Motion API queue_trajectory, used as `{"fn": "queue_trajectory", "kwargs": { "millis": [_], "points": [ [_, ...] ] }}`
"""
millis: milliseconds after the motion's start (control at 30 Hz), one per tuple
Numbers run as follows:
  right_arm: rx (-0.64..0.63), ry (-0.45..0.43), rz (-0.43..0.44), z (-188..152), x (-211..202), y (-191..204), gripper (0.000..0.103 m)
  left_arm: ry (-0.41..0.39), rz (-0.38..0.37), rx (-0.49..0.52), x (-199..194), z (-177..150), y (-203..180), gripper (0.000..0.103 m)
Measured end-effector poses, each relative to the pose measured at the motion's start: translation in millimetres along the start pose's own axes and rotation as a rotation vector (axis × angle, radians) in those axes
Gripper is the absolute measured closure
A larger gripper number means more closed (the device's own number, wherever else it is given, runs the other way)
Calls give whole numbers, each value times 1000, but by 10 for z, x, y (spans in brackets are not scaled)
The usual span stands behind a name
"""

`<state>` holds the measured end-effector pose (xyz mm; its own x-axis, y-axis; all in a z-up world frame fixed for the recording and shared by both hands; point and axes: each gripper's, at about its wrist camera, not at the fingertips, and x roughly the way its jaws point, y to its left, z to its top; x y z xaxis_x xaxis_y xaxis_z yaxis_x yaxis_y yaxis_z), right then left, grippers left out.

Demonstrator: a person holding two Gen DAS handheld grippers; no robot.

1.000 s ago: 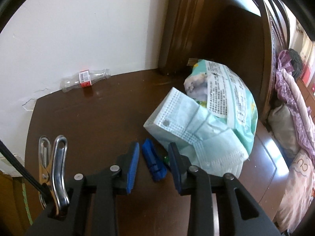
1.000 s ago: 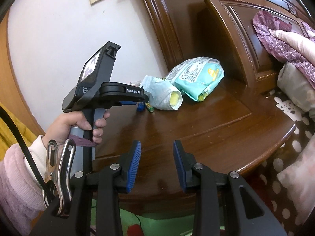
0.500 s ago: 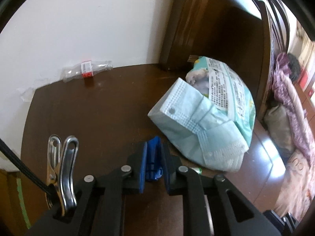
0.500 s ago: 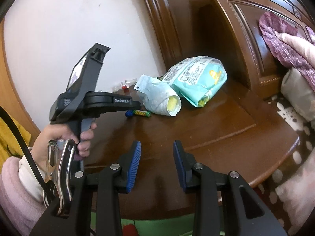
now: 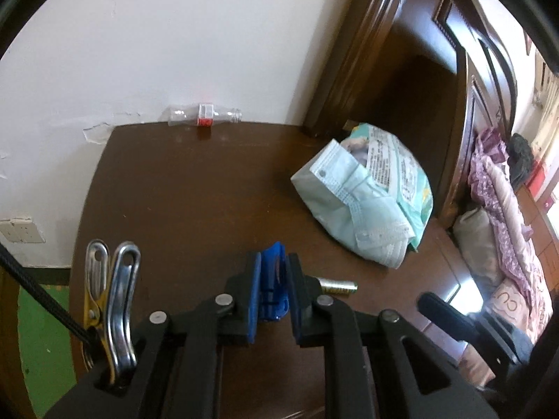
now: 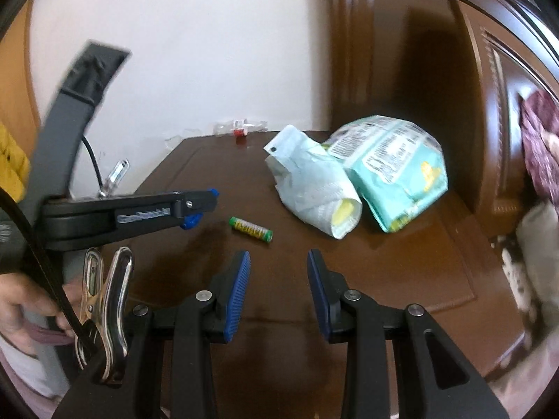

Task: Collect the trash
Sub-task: 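Grasp the blue marker with the left tool while the right tool grasps the battery, then carry the blue marker and battery down over the red bucket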

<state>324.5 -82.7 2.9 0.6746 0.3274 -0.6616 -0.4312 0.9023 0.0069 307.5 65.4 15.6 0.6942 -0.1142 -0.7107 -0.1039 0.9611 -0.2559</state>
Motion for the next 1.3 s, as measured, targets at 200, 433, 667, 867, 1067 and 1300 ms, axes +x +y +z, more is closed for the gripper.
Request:
{"fn": "queue_trajectory", "kwargs": {
  "millis": [200, 433, 667, 867, 1067, 1300],
  "points": [
    [-65, 64, 44, 106, 320, 83, 68, 14, 10, -41, 72, -2, 202, 88],
    [-154, 76, 25, 178, 486, 252, 68, 8, -6, -49, 30, -3, 311, 88],
    [-114, 104, 73, 163, 565, 246, 74, 5, -26, -45, 2, -14, 318, 88],
    [-100, 87, 69, 67, 464, 308, 92, 5, -50, -32, -19, -36, 278, 88],
    [-2, 15, 55, -69, 194, 234, 92, 3, -89, -10, -67, -72, 188, 88],
    [113, -33, 38, -371, -304, 109, 92, -18, -131, 65, -207, -167, -42, 88]
  ]
}}
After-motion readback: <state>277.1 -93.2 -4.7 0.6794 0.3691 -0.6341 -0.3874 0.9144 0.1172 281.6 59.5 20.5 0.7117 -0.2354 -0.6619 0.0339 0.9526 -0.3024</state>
